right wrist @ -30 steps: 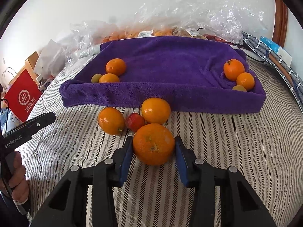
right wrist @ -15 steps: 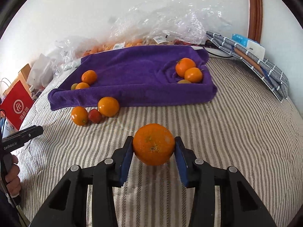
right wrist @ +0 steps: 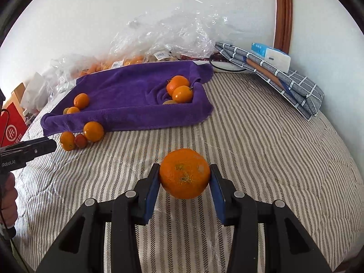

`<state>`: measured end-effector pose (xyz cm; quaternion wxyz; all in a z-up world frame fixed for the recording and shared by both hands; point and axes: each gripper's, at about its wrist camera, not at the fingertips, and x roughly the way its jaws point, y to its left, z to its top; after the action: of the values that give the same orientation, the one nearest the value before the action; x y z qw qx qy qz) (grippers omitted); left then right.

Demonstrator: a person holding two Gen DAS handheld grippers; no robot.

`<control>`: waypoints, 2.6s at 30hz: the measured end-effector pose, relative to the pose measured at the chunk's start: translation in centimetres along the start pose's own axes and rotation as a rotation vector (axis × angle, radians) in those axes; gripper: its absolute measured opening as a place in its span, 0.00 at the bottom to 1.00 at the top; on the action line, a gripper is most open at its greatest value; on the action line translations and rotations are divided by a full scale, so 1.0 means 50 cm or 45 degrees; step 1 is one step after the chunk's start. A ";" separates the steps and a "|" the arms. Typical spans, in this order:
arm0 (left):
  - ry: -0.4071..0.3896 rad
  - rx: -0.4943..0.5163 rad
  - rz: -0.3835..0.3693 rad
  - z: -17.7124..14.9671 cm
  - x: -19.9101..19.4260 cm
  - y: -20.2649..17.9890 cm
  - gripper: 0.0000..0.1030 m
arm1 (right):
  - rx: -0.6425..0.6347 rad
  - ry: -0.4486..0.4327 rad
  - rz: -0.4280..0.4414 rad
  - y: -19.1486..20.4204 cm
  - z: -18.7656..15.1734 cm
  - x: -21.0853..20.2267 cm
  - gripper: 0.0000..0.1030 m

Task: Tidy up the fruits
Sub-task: 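Grasp a large orange with the right gripper while the left grasps a round orange, then carry both oranges over the purple towel with both grippers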

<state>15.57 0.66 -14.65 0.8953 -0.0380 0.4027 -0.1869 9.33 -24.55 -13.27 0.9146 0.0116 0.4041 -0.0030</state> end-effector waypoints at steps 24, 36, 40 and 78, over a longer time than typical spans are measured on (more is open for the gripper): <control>0.014 -0.047 0.087 -0.019 0.023 0.038 0.34 | -0.019 0.070 0.105 0.049 0.000 0.041 0.41; -0.065 -0.065 0.078 -0.003 -0.021 0.044 0.33 | 0.026 0.066 0.113 0.033 0.018 0.040 0.41; -0.089 -0.078 0.115 0.025 -0.048 0.057 0.33 | 0.040 0.017 0.121 0.033 0.051 0.026 0.41; -0.046 -0.177 0.229 0.169 0.073 0.169 0.33 | -0.054 0.025 0.184 0.101 0.205 0.209 0.41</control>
<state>26.59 6.48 -13.40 0.9107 -0.0673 0.4003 -0.0768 24.02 -19.69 -14.03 0.9085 0.0213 0.4111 0.0719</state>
